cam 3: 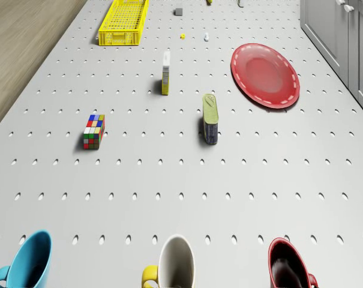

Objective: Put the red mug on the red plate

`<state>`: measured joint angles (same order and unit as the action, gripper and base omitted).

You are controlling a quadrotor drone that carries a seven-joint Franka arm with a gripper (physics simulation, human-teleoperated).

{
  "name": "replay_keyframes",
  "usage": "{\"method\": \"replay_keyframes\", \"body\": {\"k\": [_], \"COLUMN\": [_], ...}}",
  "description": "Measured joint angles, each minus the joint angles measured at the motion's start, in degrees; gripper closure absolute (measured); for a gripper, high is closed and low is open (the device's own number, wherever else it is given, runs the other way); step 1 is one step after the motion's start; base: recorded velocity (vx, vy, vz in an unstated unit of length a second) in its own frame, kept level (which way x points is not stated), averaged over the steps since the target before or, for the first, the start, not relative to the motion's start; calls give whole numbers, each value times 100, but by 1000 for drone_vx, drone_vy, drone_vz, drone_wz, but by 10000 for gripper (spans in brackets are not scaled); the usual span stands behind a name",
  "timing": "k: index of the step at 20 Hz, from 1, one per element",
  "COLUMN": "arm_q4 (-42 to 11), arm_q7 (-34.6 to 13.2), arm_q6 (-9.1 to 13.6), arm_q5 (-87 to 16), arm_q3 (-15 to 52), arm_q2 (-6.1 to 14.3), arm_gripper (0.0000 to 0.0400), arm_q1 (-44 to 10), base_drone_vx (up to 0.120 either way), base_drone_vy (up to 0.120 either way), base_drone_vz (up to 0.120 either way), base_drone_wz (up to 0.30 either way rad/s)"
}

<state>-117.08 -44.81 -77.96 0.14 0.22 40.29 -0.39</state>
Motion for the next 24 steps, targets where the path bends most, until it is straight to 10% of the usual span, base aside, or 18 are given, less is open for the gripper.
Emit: {"method": "replay_keyframes", "body": {"k": [24], "arm_q4": [-25], "arm_q7": [2], "arm_q6": [-78], "arm_q5": [-29], "arm_q3": [31], "arm_q2": [53], "arm_gripper": [0], "arm_q1": [-20], "base_drone_vx": [120], "base_drone_vy": [-120], "base_drone_vz": [0], "base_drone_wz": [0]}}
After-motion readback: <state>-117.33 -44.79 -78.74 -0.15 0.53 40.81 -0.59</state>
